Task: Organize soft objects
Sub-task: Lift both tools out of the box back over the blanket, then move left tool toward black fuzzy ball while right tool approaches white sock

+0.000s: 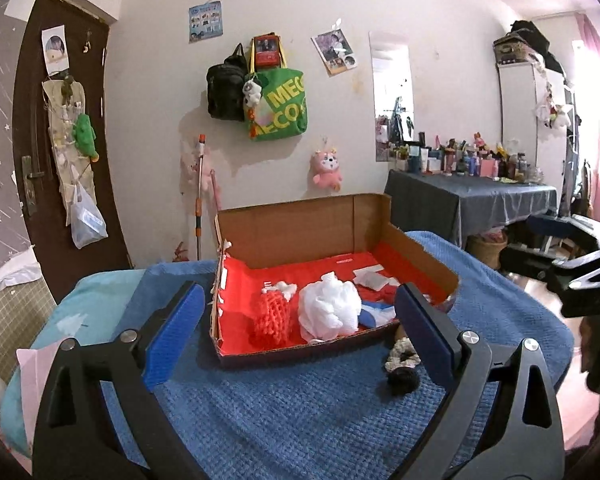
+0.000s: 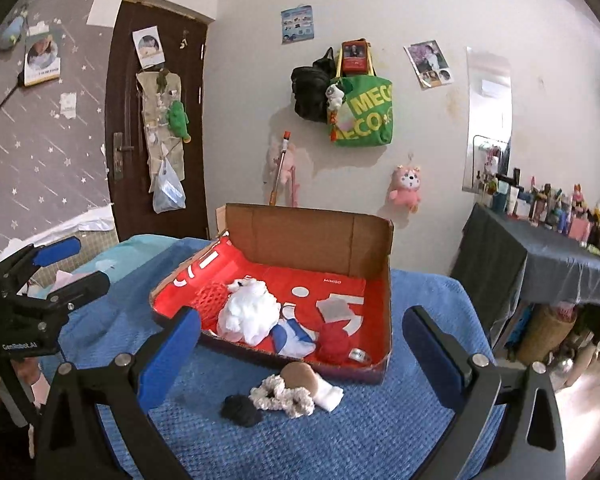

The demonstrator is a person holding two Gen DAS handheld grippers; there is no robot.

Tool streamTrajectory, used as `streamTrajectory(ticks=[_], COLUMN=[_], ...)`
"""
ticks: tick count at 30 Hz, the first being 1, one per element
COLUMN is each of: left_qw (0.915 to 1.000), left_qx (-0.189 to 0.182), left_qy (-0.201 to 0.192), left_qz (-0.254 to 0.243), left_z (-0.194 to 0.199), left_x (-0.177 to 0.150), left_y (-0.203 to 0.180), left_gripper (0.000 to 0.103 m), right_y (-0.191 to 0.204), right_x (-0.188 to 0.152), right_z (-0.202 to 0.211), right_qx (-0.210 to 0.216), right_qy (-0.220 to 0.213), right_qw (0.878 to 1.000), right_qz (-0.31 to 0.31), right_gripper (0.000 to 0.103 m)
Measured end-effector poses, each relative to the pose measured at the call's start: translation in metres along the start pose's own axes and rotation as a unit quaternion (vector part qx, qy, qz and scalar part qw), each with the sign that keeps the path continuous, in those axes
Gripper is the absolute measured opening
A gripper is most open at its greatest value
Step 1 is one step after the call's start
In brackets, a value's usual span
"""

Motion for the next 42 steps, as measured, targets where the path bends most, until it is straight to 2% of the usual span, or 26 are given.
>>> streamTrajectory(ticks=[4, 9, 13, 20, 26, 29, 33, 42], left_qw=[0.9997, 0.9997, 0.9998, 0.9973, 0.991, 0.9895, 0.9869, 0.9729], left_qx=[0.007, 0.004, -0.014, -0.033, -0.043, -0.041, -0.055, -0.118], left_qy=[-0.022, -0.025, -0.001, 0.052, 0.11, 0.123, 0.14, 0.194], left_qz=[-0.003, 0.002, 0.016, 0.04, 0.062, 0.064, 0.058, 0.042], left_z=[0.023, 0.029, 0.012, -0.039, -0.085, -0.098, -0.11, -0.142], left_x=[-0.001, -0.009, -0.027, -0.069, -0.102, -0.105, -0.107, -0.093], left_y=[-0.004, -0.005, -0.006, -0.005, -0.004, -0.004, -0.01, -0.039], left_gripper=[0.098, 0.1, 0.1, 0.1, 0.1, 0.099, 0.099, 0.099], right_y=[0.001, 0.006, 0.006, -0.003, -0.011, -0.017, -0.022, -0.042], right_x=[-0.006, -0.016, -0.026, -0.066, -0.097, -0.108, -0.113, -0.107], right_z=[0.007, 0.022, 0.021, -0.01, -0.043, -0.061, -0.076, -0.091], right_qx=[0.001, -0.007, -0.014, -0.041, -0.064, -0.056, -0.059, -0.053], right_qy=[-0.007, -0.023, -0.019, 0.007, 0.036, 0.058, 0.074, 0.092], right_qw=[1.0, 1.0, 1.0, 0.999, 0.996, 0.995, 0.993, 0.991], right_qz=[-0.005, -0.001, -0.003, -0.026, -0.047, -0.062, -0.065, -0.08], right_gripper=[0.103, 0.103, 0.103, 0.103, 0.103, 0.103, 0.103, 0.103])
Point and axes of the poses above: each gripper's, at about its wrist camera, not at the fingertips, and z roughly against the way its jaws point, y to its left, x to its top, the point moved 4 cm from there along -z, roughly the way its jaws point, and after that the axes turned 13 degrees about y, right-handed, at the moved point
